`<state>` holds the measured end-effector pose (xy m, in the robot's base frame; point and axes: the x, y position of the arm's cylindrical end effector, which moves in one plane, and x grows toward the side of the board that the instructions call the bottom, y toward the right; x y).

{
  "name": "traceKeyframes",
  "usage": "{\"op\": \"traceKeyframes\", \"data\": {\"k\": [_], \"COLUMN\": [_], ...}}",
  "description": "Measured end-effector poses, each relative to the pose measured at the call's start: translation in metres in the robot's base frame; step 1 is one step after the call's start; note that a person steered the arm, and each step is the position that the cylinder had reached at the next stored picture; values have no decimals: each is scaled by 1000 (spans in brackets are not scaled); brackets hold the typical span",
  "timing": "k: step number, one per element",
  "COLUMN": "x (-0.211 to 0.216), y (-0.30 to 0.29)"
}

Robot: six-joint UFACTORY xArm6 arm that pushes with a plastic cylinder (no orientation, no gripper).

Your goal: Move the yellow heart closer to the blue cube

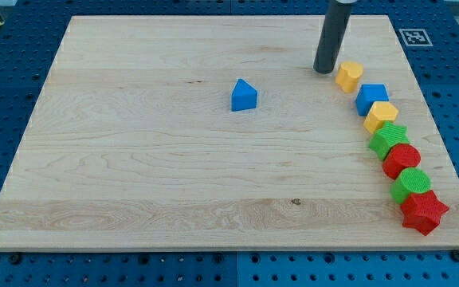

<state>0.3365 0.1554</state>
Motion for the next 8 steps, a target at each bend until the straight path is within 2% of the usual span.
{"op": "traceKeyframes", "data": {"k": [4,8], "x": [3,12], "y": [40,40]}}
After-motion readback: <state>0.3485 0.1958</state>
